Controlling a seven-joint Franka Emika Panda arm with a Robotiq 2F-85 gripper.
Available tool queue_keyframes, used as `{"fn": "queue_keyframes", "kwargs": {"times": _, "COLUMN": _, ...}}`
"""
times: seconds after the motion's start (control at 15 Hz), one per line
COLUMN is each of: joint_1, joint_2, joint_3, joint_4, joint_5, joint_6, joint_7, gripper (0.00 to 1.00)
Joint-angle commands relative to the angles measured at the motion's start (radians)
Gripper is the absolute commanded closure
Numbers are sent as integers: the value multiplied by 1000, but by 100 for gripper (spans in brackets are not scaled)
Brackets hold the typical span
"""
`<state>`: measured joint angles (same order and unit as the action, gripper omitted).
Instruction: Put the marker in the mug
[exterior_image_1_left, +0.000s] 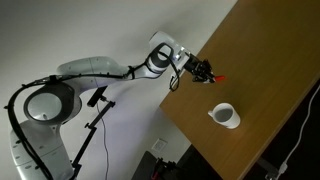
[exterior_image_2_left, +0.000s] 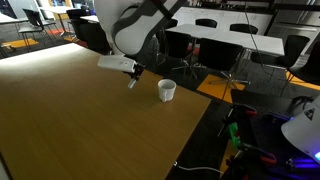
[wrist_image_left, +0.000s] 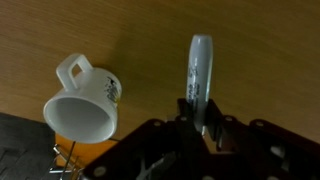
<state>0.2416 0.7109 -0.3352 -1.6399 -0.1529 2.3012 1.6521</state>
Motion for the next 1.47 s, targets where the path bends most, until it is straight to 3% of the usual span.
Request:
{"fn": "queue_keyframes", "kwargs": {"times": 0.0, "joint_1": 49, "joint_2": -63, "joint_3": -34, "joint_4": -43, "joint_5": -128, "joint_6": -105, "joint_7": 182, "gripper": 95}}
{"fn": "queue_keyframes", "kwargs": {"times": 0.07, "joint_1": 44, "joint_2": -71, "joint_3": -20, "joint_4": -42, "joint_5": -156, "joint_6": -131, "joint_7": 200, "gripper": 95}}
{"fn": "queue_keyframes", "kwargs": {"times": 0.13, "joint_1": -9, "joint_2": -32, "joint_3": 26, "joint_4": -3, "joint_5": -142, "joint_6": -93, "joint_7": 157, "gripper": 79}}
{"fn": "queue_keyframes", "kwargs": {"times": 0.4, "joint_1": -4, "joint_2": -41, "joint_3": 28, "joint_4": -4, "joint_5": -164, "joint_6": -119, "joint_7": 183, "gripper": 79}}
{"fn": "queue_keyframes", "kwargs": {"times": 0.47, "joint_1": 17, "joint_2": -22, "joint_3": 0, "joint_4": 18, "joint_5": -184, "joint_6": -158, "joint_7": 245, "gripper": 95}}
{"fn": "queue_keyframes", "kwargs": {"times": 0.53, "joint_1": 40, "joint_2": -9, "joint_3": -33, "joint_4": 28, "joint_5": -220, "joint_6": -170, "joint_7": 334, "gripper": 95}}
{"fn": "queue_keyframes", "kwargs": {"times": 0.87, "joint_1": 43, "joint_2": -5, "joint_3": -38, "joint_4": 22, "joint_5": -340, "joint_6": -252, "joint_7": 618, "gripper": 95}}
{"fn": "queue_keyframes", "kwargs": {"times": 1.13, "joint_1": 49, "joint_2": -9, "joint_3": -23, "joint_4": 30, "joint_5": -417, "joint_6": -420, "joint_7": 801, "gripper": 95}}
{"fn": "queue_keyframes", "kwargs": {"times": 1.4, "joint_1": 44, "joint_2": 3, "joint_3": 26, "joint_4": 71, "joint_5": -487, "joint_6": -700, "joint_7": 863, "gripper": 95}}
